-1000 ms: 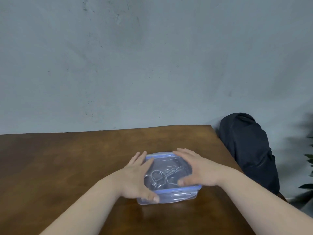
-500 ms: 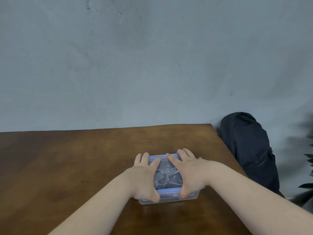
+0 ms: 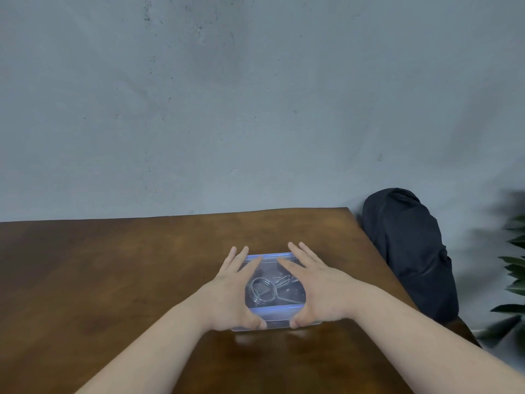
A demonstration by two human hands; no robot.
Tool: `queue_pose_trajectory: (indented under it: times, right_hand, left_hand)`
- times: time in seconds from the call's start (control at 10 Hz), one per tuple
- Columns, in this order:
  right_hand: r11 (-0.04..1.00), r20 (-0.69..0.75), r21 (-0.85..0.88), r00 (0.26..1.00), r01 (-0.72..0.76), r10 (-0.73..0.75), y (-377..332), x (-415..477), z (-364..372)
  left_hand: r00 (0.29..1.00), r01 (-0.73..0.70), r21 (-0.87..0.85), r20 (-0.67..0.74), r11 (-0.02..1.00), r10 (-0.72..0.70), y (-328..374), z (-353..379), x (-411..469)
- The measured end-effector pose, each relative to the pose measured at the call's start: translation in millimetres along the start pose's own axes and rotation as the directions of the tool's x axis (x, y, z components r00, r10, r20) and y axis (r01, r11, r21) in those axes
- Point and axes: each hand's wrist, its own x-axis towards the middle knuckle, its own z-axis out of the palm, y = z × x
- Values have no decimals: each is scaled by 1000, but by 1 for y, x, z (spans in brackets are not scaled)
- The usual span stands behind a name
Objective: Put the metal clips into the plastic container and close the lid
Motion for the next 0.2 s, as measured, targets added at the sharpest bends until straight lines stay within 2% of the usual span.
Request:
queue_pose_trajectory:
  times: [0.1, 0.2]
  right_hand:
    - [993, 29, 121, 1000, -15, 12, 6, -10, -9]
    - [973, -65, 231, 998, -1, 17, 12, -15, -34]
  left_hand:
    - [999, -19, -46, 30, 999, 21, -5, -5, -4]
    - [999, -25, -234, -48, 972, 15, -5, -26, -6]
